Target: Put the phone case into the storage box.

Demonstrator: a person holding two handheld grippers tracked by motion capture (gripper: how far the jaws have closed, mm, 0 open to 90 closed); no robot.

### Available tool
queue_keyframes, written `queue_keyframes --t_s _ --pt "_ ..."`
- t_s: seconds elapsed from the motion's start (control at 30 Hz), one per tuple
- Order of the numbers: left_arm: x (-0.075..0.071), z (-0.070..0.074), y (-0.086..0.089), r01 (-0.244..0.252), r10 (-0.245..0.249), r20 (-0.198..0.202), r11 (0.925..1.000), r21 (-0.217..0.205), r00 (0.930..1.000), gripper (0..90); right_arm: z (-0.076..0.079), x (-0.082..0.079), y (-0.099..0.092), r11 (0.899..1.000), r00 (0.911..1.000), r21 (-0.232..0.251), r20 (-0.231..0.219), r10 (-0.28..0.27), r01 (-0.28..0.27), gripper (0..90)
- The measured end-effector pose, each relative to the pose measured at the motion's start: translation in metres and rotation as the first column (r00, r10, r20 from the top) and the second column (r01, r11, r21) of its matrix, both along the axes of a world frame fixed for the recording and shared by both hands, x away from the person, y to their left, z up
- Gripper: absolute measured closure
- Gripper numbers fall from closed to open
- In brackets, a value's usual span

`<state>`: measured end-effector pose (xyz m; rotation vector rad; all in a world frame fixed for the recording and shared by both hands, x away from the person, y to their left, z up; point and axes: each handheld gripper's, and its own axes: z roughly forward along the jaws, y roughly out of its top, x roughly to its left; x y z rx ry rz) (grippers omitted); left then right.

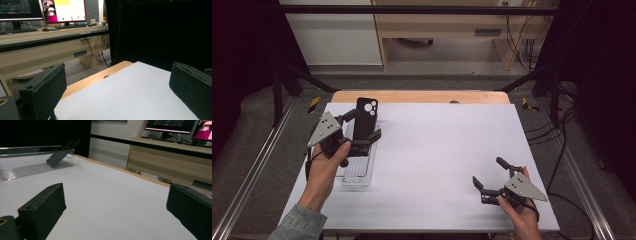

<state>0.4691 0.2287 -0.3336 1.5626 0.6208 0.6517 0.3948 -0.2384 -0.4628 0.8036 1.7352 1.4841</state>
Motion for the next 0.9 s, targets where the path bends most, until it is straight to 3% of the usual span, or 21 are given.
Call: queue_keyframes --t_s 0.9 --pt "-0.024 -0.011 0.023 -0.042 0.042 0.013 0.9991 -0.008 0.9990 0.8 0.000 0.000 0.000 1.000 1.0000 0.001 -0.001 0.001 -0.001 2.4"
